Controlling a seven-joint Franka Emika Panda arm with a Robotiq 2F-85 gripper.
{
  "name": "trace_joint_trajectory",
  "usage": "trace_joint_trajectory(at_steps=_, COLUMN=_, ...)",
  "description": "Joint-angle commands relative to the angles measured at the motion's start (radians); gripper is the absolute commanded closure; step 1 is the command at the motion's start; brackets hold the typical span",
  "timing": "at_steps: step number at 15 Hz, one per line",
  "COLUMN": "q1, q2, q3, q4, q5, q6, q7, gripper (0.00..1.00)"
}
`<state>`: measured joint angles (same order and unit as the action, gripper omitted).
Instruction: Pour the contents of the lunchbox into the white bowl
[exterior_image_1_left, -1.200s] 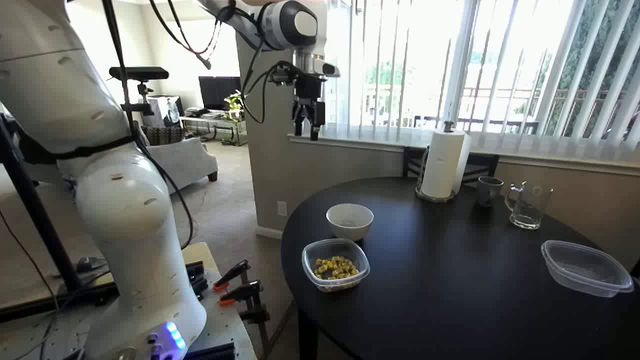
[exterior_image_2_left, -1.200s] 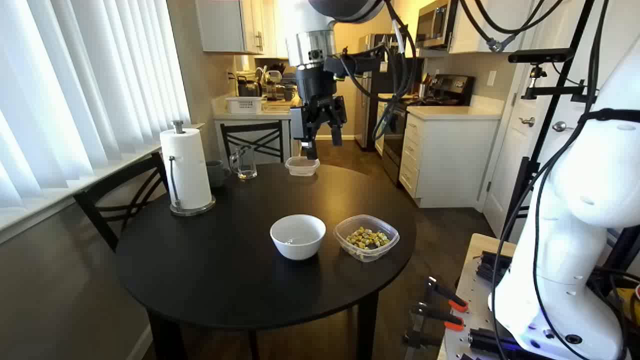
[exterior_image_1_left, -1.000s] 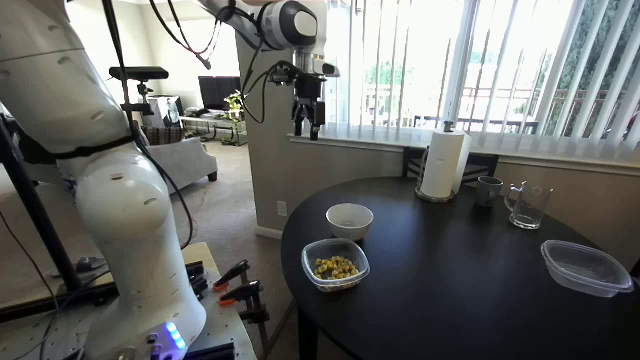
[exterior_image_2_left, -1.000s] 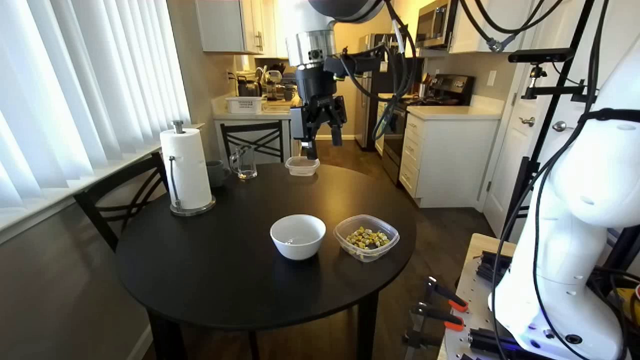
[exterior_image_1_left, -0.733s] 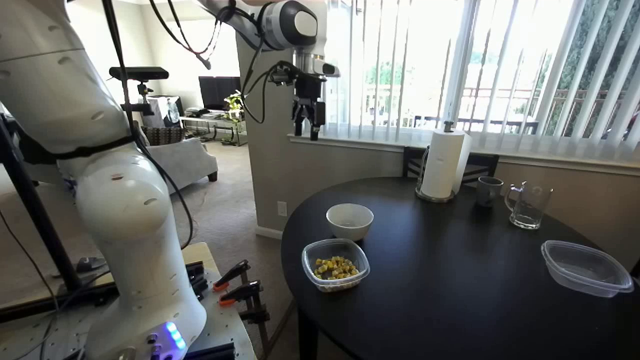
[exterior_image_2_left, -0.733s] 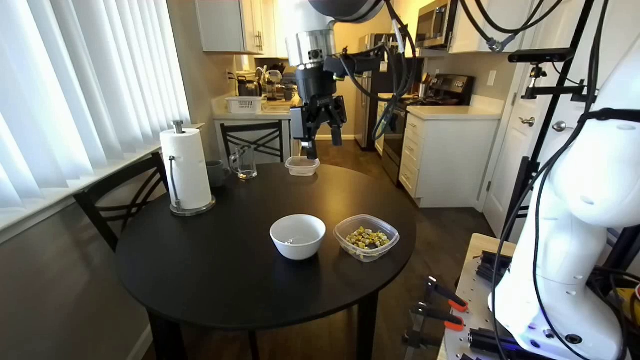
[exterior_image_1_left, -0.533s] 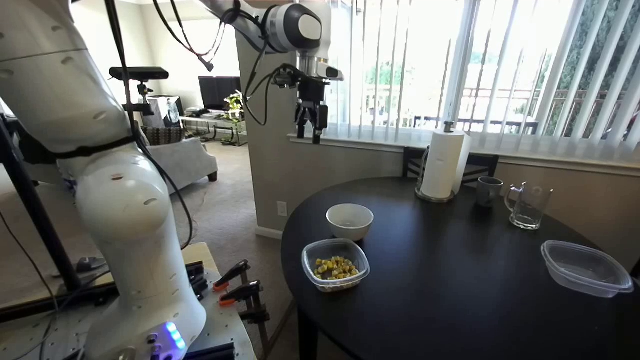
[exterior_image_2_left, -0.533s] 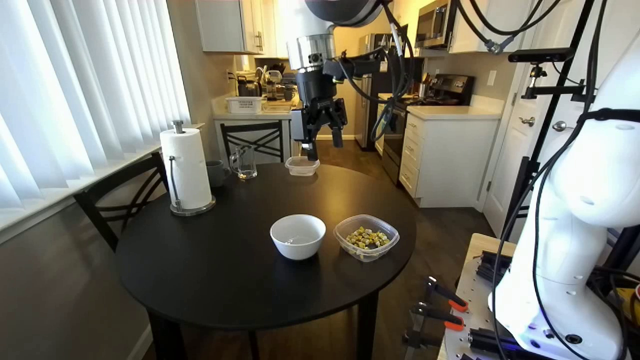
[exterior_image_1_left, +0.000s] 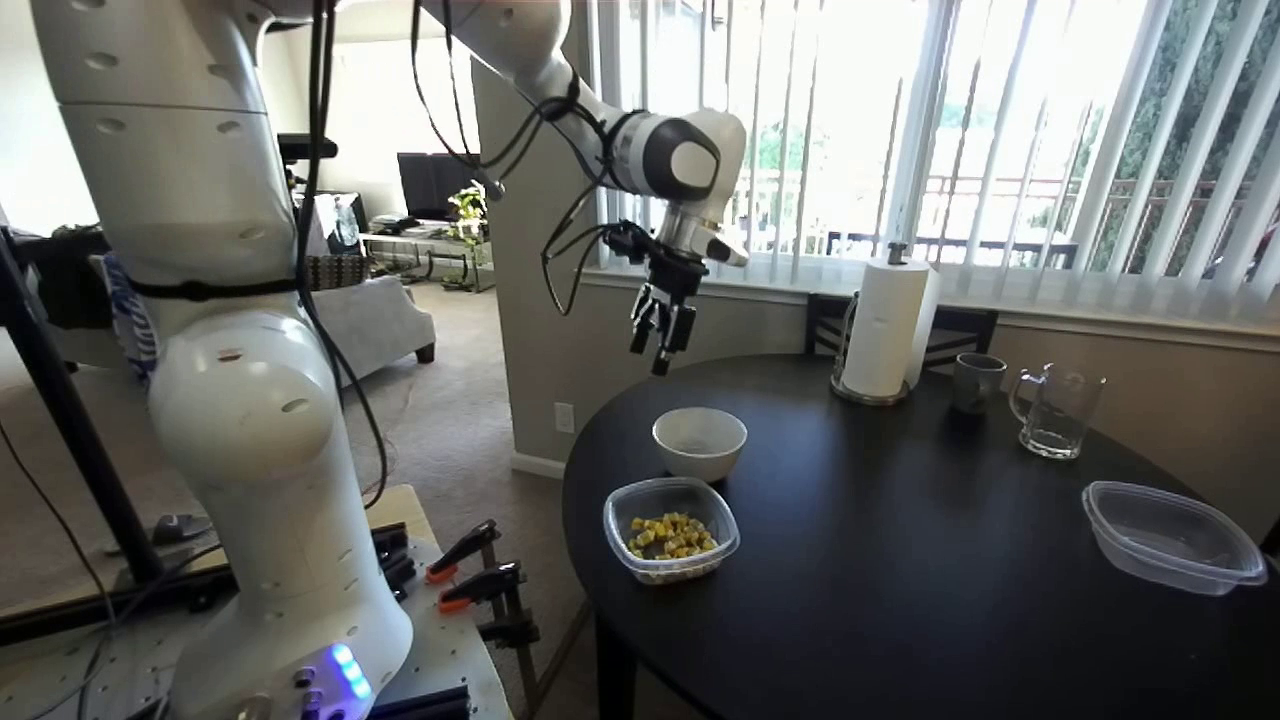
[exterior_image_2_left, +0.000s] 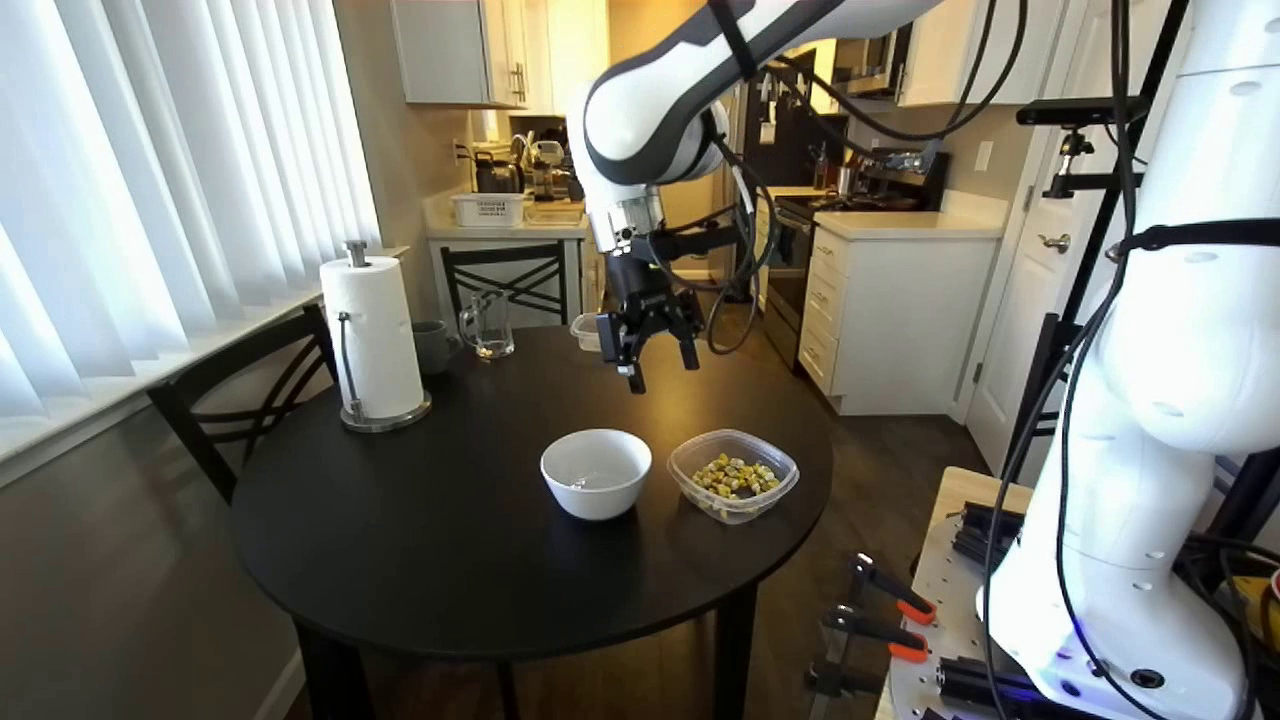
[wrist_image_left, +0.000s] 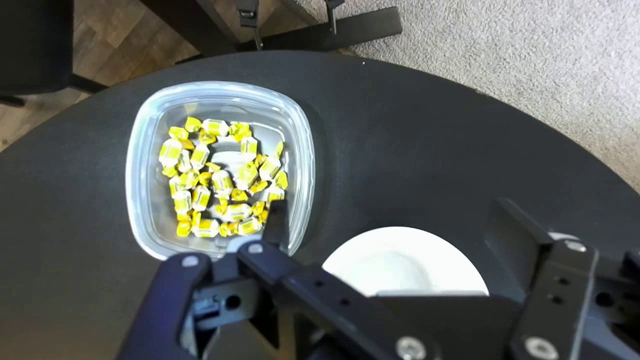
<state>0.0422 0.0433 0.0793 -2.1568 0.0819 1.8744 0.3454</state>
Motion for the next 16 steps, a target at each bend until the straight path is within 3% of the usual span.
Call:
trace_joint_trajectory(at_steps=1, q1=-0.012, q2=0.125, q3=-0.041, q4=0.011, q5=0.054, q6=0.078, q7=0.056, gripper=0.0)
trace_joint_trajectory(at_steps=2, q1=0.005, q2=0.075, q3=-0.036, q4=0.002, q5=0.026, q6=0.045, q7=0.018, gripper=0.0)
trace_joint_trajectory(at_steps=13, q1=0.011, q2=0.094, q3=-0.044, q4=0.013, q5=0.028, q6=0.053, q7=0.018, gripper=0.0)
trace_joint_trajectory(at_steps=16, q1=0.019, q2=0.075, q3=-0.043, q4=-0.088, q5=-0.008, q6=0.22, q7=0.007, gripper=0.0)
